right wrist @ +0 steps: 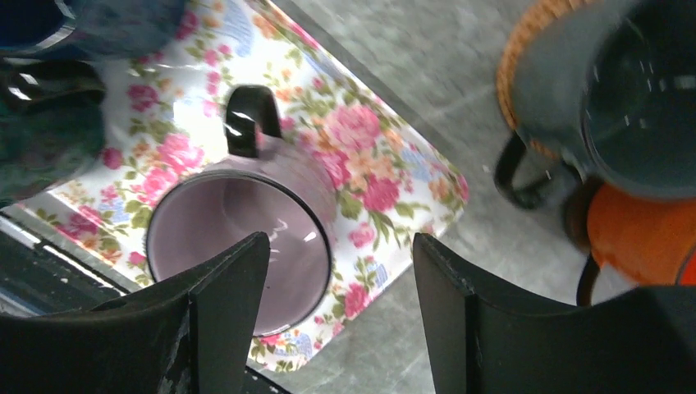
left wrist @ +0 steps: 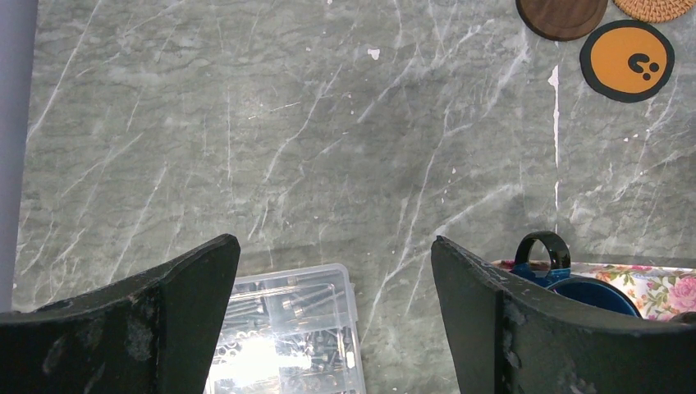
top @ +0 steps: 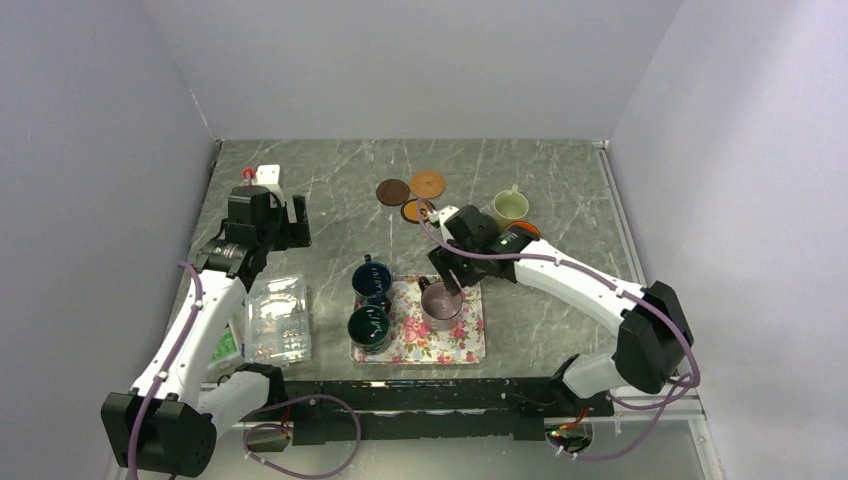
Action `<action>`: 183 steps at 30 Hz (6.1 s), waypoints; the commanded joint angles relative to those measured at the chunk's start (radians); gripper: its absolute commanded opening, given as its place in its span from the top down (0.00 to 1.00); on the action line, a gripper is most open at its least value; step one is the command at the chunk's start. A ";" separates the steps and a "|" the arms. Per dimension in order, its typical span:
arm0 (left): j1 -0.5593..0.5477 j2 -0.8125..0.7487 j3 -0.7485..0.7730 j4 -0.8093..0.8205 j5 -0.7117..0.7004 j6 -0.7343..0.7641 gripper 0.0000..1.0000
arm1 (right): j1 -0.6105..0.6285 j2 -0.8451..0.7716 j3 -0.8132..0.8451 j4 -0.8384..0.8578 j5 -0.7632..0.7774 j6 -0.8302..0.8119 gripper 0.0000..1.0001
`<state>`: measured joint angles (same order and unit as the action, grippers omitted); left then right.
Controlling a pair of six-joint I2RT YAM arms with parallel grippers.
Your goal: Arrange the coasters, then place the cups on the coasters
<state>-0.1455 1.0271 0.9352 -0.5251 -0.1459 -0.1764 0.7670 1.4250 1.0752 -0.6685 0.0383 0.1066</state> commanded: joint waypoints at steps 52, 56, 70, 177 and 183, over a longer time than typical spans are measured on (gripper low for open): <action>-0.003 0.009 0.034 0.004 0.007 0.000 0.06 | 0.021 -0.088 0.026 -0.047 -0.108 -0.122 0.48; -0.003 0.009 0.035 0.002 0.007 0.001 0.06 | 0.026 -0.038 0.076 -0.016 -0.118 -0.205 0.44; -0.003 0.012 0.034 0.004 0.009 0.000 0.06 | 0.027 0.058 0.066 0.028 -0.241 -0.261 0.39; -0.003 0.007 0.037 -0.001 -0.010 0.006 0.06 | -0.323 0.706 1.097 -0.062 -0.074 -0.223 1.00; -0.003 -0.001 0.036 0.000 -0.016 0.008 0.06 | -0.333 0.808 1.205 -0.069 -0.073 -0.194 1.00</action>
<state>-0.1455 1.0557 0.9371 -0.5430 -0.1524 -0.1764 0.4400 2.2143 2.1681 -0.7708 -0.0101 -0.1081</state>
